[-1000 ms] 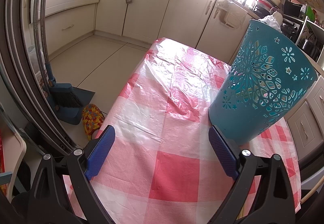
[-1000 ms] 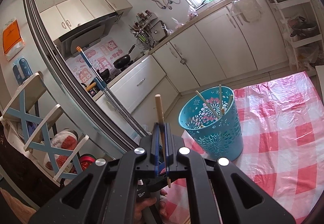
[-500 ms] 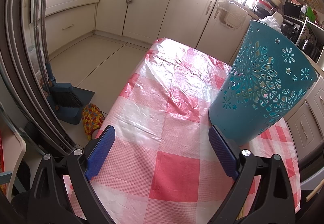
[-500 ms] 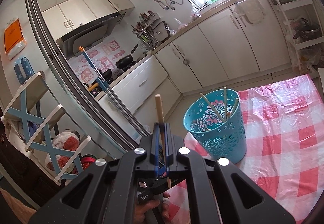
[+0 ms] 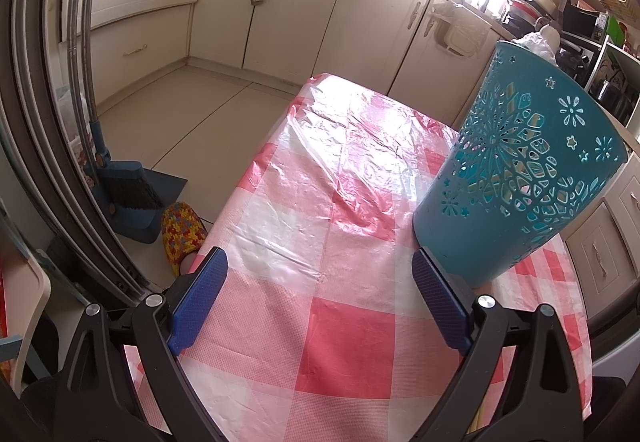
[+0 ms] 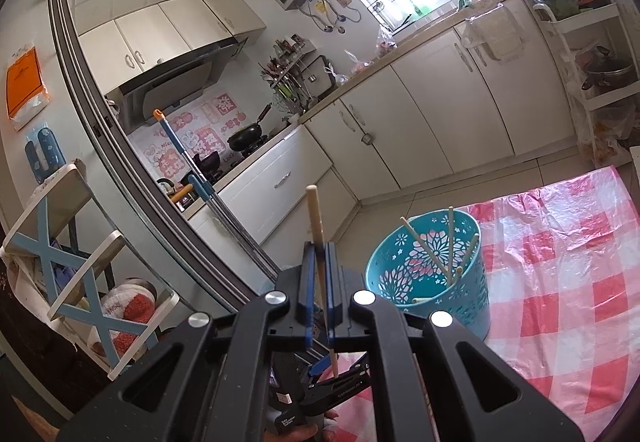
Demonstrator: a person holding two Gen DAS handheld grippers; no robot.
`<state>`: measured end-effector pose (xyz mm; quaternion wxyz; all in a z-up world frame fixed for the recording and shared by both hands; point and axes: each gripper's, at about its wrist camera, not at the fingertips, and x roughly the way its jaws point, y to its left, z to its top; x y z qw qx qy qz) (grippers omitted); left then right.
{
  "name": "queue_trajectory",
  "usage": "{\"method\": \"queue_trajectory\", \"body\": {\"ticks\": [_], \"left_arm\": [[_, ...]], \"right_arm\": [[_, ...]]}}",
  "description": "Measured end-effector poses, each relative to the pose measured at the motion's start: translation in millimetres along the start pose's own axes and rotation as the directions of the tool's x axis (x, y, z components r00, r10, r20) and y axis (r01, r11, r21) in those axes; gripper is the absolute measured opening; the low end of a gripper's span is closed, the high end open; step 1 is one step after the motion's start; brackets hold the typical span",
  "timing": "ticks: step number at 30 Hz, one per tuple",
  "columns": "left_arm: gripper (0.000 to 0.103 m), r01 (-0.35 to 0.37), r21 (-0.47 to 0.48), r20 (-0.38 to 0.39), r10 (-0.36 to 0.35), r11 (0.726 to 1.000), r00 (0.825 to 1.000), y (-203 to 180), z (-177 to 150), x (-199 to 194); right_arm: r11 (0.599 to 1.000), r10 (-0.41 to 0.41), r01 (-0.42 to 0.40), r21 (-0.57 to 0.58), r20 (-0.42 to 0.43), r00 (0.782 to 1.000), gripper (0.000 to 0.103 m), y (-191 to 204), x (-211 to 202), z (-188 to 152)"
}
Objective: Organize utensils
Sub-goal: 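Lift the held stick with the right gripper over the teal basket, then open the right gripper to drop the stick into the basket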
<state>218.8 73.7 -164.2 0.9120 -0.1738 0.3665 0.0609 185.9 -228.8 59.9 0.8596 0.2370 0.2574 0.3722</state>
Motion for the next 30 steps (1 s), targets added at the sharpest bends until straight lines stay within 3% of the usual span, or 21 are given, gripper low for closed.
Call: {"method": "queue_trajectory", "body": {"ticks": [13, 17, 19, 24, 30], "left_arm": [[0.09, 0.006, -0.001, -0.002, -0.006, 1.0, 1.0, 0.1, -0.5, 0.1], [0.09, 0.006, -0.004, -0.004, -0.007, 1.0, 1.0, 0.2, 0.0, 0.6], [0.09, 0.007, -0.006, -0.005, -0.007, 1.0, 1.0, 0.2, 0.3, 0.8], [0.09, 0.007, 0.0, -0.003, -0.007, 1.0, 1.0, -0.3, 0.6, 0.8], [0.09, 0.008, -0.004, -0.003, -0.008, 1.0, 1.0, 0.7, 1.2, 0.5]], "right_arm": [[0.999, -0.013, 0.017, -0.046, 0.092, 0.996, 0.006, 5.8, 10.0, 49.4], [0.986, -0.075, 0.094, -0.135, 0.138, 0.988, 0.006, 17.4, 14.6, 61.8], [0.965, -0.143, 0.173, -0.2, 0.155, 0.978, 0.006, 20.2, 24.2, 59.1], [0.924, -0.259, 0.276, -0.265, 0.097, 0.961, 0.006, 3.4, 61.3, 33.4], [0.923, -0.306, 0.297, -0.245, 0.003, 0.952, 0.006, -22.7, 80.7, 6.3]]}}
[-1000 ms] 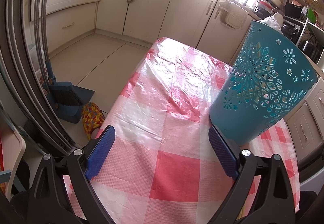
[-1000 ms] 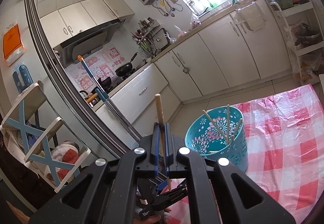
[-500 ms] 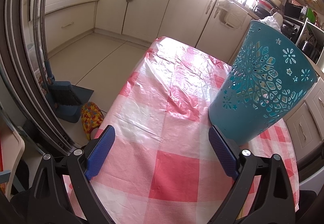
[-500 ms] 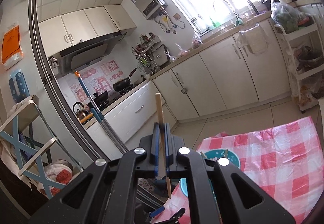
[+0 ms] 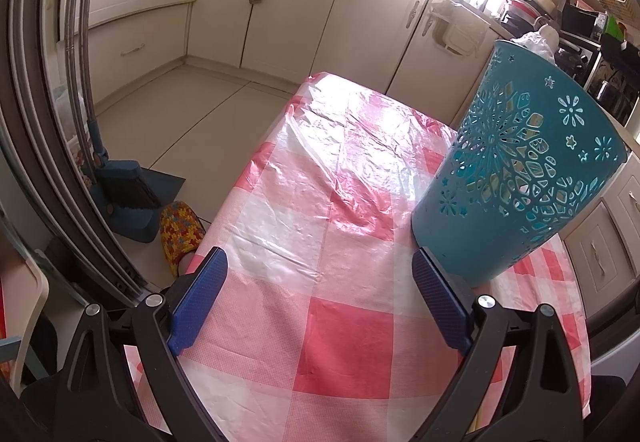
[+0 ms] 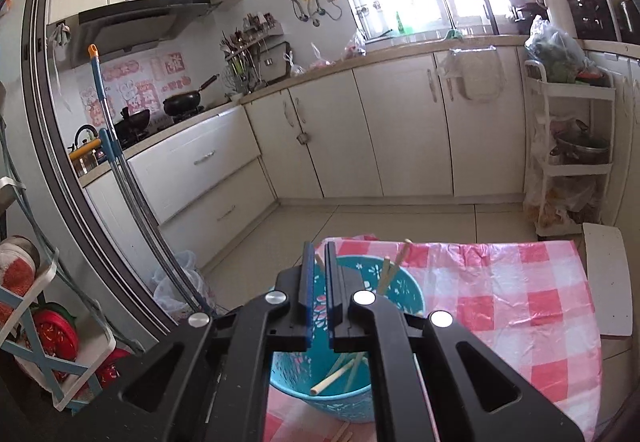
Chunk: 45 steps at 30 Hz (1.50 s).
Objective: Organize utensils
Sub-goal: 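Open the right gripper to drop the stick into the basket, then bring the right gripper back down to the next loose stick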
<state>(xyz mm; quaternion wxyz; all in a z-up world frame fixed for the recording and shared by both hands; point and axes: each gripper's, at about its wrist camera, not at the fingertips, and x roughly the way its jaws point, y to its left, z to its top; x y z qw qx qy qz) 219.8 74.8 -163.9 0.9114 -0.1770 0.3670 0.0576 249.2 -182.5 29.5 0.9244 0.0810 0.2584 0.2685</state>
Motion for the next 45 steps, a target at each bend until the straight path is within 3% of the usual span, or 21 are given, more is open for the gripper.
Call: {"method": "queue_trajectory", "body": {"ticks": [5, 10, 15, 22, 29, 33, 45], "left_arm": [[0.09, 0.003, -0.001, 0.004, -0.003, 1.0, 1.0, 0.2, 0.1, -0.8], [0.09, 0.003, -0.004, 0.003, -0.003, 1.0, 1.0, 0.7, 0.2, -0.7], [0.09, 0.002, -0.002, 0.004, -0.002, 1.0, 1.0, 0.7, 0.3, -0.7], [0.089, 0.004, -0.003, 0.002, -0.004, 1.0, 1.0, 1.4, 0.5, -0.8], [0.09, 0.01, -0.026, -0.001, -0.01, 1.0, 1.0, 6.5, 0.2, -0.3], [0.089, 0.011, -0.03, 0.0, -0.011, 0.999, 1.0, 7.4, -0.4, -0.3], [0.089, 0.009, -0.024, -0.002, -0.009, 1.0, 1.0, 4.9, -0.9, 0.0]], "right_arm": [[1.0, -0.016, 0.016, -0.008, -0.011, 1.0, 0.008, 3.3, -8.6, -4.3], [0.999, -0.035, 0.036, -0.032, 0.035, 0.999, 0.026, 12.6, -39.5, -14.3], [0.998, -0.058, 0.058, -0.017, 0.037, 0.998, 0.029, 11.3, -64.5, -37.7], [0.996, -0.08, 0.084, 0.026, -0.122, 0.989, 0.03, 4.7, -60.8, -97.1], [0.992, -0.102, 0.12, 0.032, -0.345, 0.933, 0.03, 1.2, -28.4, -158.5], [0.992, -0.11, 0.126, 0.015, -0.388, 0.915, 0.03, 6.6, -18.4, -172.3], [0.989, -0.13, 0.147, 0.008, -0.417, 0.899, 0.028, 5.1, 2.6, -184.4]]}}
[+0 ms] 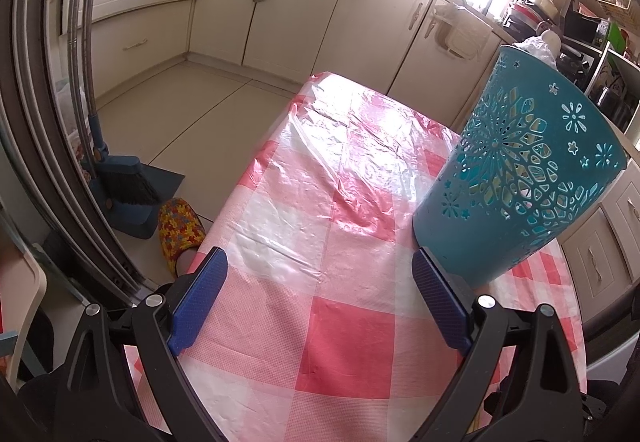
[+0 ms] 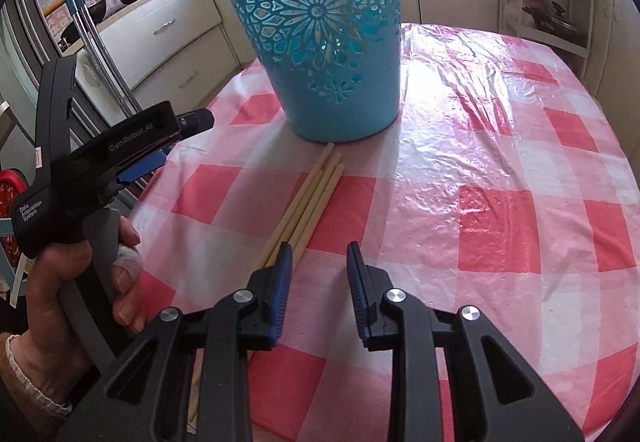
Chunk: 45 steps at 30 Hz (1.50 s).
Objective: Organize utensils
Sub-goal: 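Bring the right gripper back down to the next loose stick, then position the right gripper around a loose stick while the left gripper moves toward the stick bundle, then close the left gripper on a wooden stick from the bundle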
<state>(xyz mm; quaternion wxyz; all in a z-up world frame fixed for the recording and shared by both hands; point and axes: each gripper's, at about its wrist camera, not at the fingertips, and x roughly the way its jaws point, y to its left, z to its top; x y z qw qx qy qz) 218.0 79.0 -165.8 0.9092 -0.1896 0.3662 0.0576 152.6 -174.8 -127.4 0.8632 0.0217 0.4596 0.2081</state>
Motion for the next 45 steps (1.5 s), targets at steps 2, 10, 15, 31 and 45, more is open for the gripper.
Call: {"method": "queue_trajectory", "body": {"ticks": [2, 10, 15, 31, 45], "left_arm": [[0.089, 0.0, 0.0, 0.001, 0.0, 1.0, 1.0, 0.0, -0.1, -0.2], [0.089, 0.002, -0.007, -0.002, -0.002, 1.0, 1.0, -0.4, -0.1, -0.5], [0.089, -0.006, 0.03, 0.016, 0.006, 1.0, 1.0, -8.5, -4.8, -7.3], [0.089, 0.06, 0.341, -0.121, -0.02, 0.938, 0.992, -74.8, -55.6, -12.8], [0.062, 0.053, 0.402, -0.115, -0.007, 0.914, 0.993, -94.1, -75.3, -26.7]], "right_arm": [[1.0, -0.017, 0.017, -0.021, 0.007, 1.0, 0.028, 5.0, 3.1, 1.6], [0.983, -0.103, 0.103, -0.153, 0.008, 0.995, 0.017, 18.3, 8.8, 4.2], [0.971, -0.117, 0.111, -0.212, -0.012, 0.993, 0.013, 9.0, 5.4, 6.4], [0.994, -0.074, 0.074, -0.082, 0.008, 0.997, 0.013, -60.4, -13.9, 9.2], [0.998, -0.027, 0.028, -0.049, 0.017, 0.999, 0.013, -69.8, -17.5, 6.2]]}}
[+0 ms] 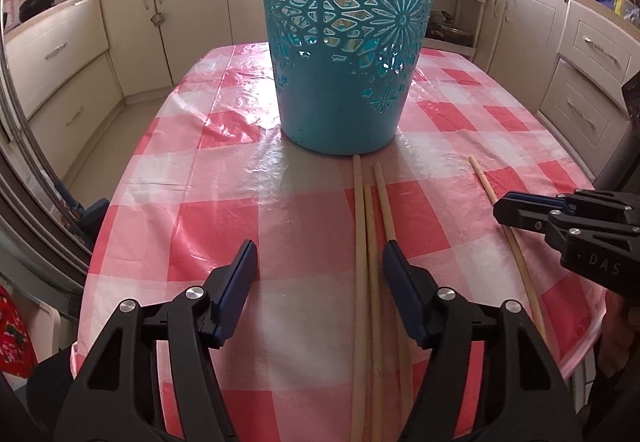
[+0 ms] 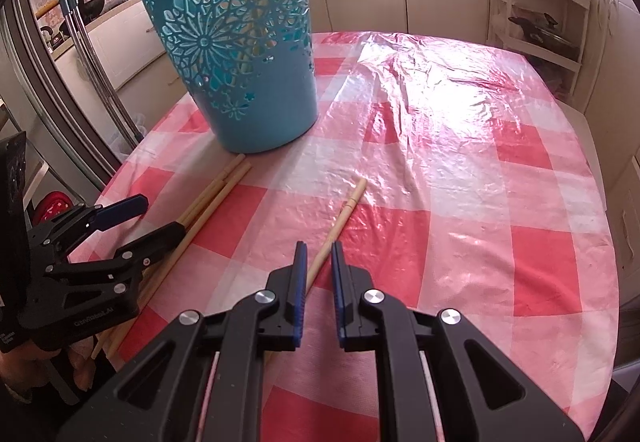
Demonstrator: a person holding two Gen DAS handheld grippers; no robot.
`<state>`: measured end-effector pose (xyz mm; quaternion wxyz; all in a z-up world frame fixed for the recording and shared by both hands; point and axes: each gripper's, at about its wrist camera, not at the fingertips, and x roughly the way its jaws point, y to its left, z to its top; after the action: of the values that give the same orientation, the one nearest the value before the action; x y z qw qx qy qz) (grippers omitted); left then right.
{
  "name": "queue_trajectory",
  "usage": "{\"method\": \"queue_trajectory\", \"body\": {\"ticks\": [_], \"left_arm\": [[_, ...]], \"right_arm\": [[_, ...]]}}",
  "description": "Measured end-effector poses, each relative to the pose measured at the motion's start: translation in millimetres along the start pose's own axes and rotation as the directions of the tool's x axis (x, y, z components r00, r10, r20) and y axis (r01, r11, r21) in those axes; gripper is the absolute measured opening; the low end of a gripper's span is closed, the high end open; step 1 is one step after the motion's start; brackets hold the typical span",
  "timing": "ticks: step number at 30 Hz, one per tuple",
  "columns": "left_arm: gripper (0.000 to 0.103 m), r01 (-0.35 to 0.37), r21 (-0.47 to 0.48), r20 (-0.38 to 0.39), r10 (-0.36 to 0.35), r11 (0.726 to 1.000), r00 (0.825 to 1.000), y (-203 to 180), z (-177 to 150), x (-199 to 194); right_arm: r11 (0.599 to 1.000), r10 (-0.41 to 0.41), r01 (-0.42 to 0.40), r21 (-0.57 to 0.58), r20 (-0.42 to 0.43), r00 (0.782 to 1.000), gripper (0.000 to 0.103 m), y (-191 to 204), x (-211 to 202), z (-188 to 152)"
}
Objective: Organize utensils
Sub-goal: 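Close the left gripper on a wooden stick from the bundle, then lift the held stick with the left gripper over the teal basket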
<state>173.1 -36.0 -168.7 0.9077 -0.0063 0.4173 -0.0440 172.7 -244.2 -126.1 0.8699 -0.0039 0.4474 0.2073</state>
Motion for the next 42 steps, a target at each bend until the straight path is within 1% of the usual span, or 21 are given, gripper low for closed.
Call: {"method": "queue_trajectory", "body": {"ticks": [2, 4, 8, 11, 13, 15, 16, 17, 18, 20, 22, 25, 28, 32, 34, 35, 36, 37, 40, 41, 42], "left_arm": [[0.062, 0.029, -0.076, 0.004, -0.029, 0.997, 1.0, 8.6, -0.4, -3.2], [0.062, 0.023, -0.122, 0.007, -0.023, 0.992, 1.0, 17.4, -0.4, -4.4], [0.062, -0.023, -0.047, -0.008, 0.023, 0.999, 1.0, 11.2, -1.5, -1.9], [0.061, -0.044, -0.006, -0.011, 0.044, 0.999, 0.999, 6.7, -1.7, -1.6], [0.051, -0.057, 0.033, -0.01, 0.057, 0.998, 0.998, 1.2, -3.1, -1.7], [0.028, -0.04, 0.055, -0.012, 0.041, 0.998, 0.999, -3.7, -3.2, -3.3], [0.021, -0.032, 0.069, -0.016, 0.033, 0.997, 0.999, -6.7, -3.3, -5.1], [0.011, -0.029, 0.076, -0.018, 0.031, 0.997, 0.999, -10.0, -4.1, -5.9], [0.007, -0.029, 0.075, -0.018, 0.03, 0.997, 0.999, -13.8, -5.0, -6.6], [0.005, -0.019, 0.036, -0.015, 0.02, 0.999, 1.0, -17.9, -9.8, -10.9], [0.005, 0.009, -0.006, -0.019, -0.009, 1.0, 1.0, -20.8, -16.3, -17.6], [0.005, 0.021, -0.022, -0.029, -0.021, 1.0, 0.999, -24.3, -21.3, -22.8], [0.006, 0.027, -0.042, -0.054, -0.03, 0.999, 0.998, -21.5, -13.6, -16.1], [0.009, 0.008, -0.025, -0.079, -0.01, 1.0, 0.997, -19.6, 3.2, 0.0], [0.017, 0.004, -0.029, -0.088, -0.006, 1.0, 0.996, -17.7, 11.9, 7.4], [0.026, 0.006, -0.04, -0.095, -0.01, 0.999, 0.995, -16.2, 16.5, 10.5], [0.039, 0.002, -0.054, -0.1, -0.008, 0.999, 0.995, -14.7, 20.2, 13.1], [0.042, -0.002, -0.062, -0.101, -0.004, 0.998, 0.995, -13.4, 22.8, 15.6], [0.042, -0.016, -0.042, -0.09, 0.012, 0.999, 0.996, -13.4, 28.5, 23.1], [0.038, -0.019, -0.026, -0.083, 0.017, 0.999, 0.996, -14.0, 29.8, 24.9], [0.024, -0.025, -0.012, -0.075, 0.024, 1.0, 0.997, -14.0, 30.7, 26.0]], "right_arm": [[1.0, 0.0, 0.0, 0.005, 0.001, 1.0, 0.013, -2.5, -1.3, -0.6], [1.0, 0.002, -0.002, 0.01, 0.002, 1.0, 0.013, -3.6, -1.8, -1.1], [1.0, 0.001, -0.001, 0.009, 0.002, 1.0, 0.013, -4.1, -2.1, -1.0], [1.0, 0.001, -0.001, 0.008, 0.003, 1.0, 0.013, -4.1, -2.1, -1.0], [1.0, 0.0, 0.0, 0.007, 0.003, 1.0, 0.013, -4.1, -2.2, -0.9], [1.0, -0.001, 0.001, 0.006, 0.004, 1.0, 0.013, -3.8, -2.1, -0.6], [1.0, -0.002, 0.002, 0.005, 0.004, 1.0, 0.013, -3.5, -2.0, -0.5], [1.0, -0.003, 0.003, 0.005, 0.005, 1.0, 0.013, -3.3, -1.8, -0.4], [1.0, -0.003, 0.003, 0.006, 0.005, 1.0, 0.013, -3.3, -1.8, -0.3], [1.0, -0.003, 0.003, 0.006, 0.005, 1.0, 0.013, -3.4, -1.8, -0.3], [1.0, -0.004, 0.004, 0.005, 0.005, 1.0, 0.013, -3.3, -1.8, -0.1], [1.0, -0.004, 0.004, 0.007, 0.006, 1.0, 0.013, -4.0, -1.9, 0.3], [1.0, -0.006, 0.006, 0.005, 0.007, 1.0, 0.013, -3.8, -2.1, 0.1], [1.0, -0.007, 0.007, 0.003, 0.01, 1.0, 0.013, -3.6, -1.9, 0.3], [1.0, -0.01, 0.01, 0.0, 0.012, 1.0, 0.013, -2.9, -1.4, 0.2], [1.0, -0.012, 0.012, -0.002, 0.014, 1.0, 0.013, -2.3, -1.2, 0.1], [1.0, -0.014, 0.014, -0.003, 0.015, 1.0, 0.013, -2.0, -0.9, 0.2], [1.0, -0.015, 0.015, -0.004, 0.017, 1.0, 0.013, -1.5, -0.5, 0.3], [1.0, -0.022, 0.022, -0.017, 0.02, 1.0, 0.013, 1.6, 1.2, 1.0], [0.999, -0.027, 0.027, -0.029, 0.02, 0.999, 0.013, 3.6, 1.9, 1.5], [0.999, -0.03, 0.031, -0.041, 0.02, 0.999, 0.013, 5.5, 2.5, 1.7]]}}
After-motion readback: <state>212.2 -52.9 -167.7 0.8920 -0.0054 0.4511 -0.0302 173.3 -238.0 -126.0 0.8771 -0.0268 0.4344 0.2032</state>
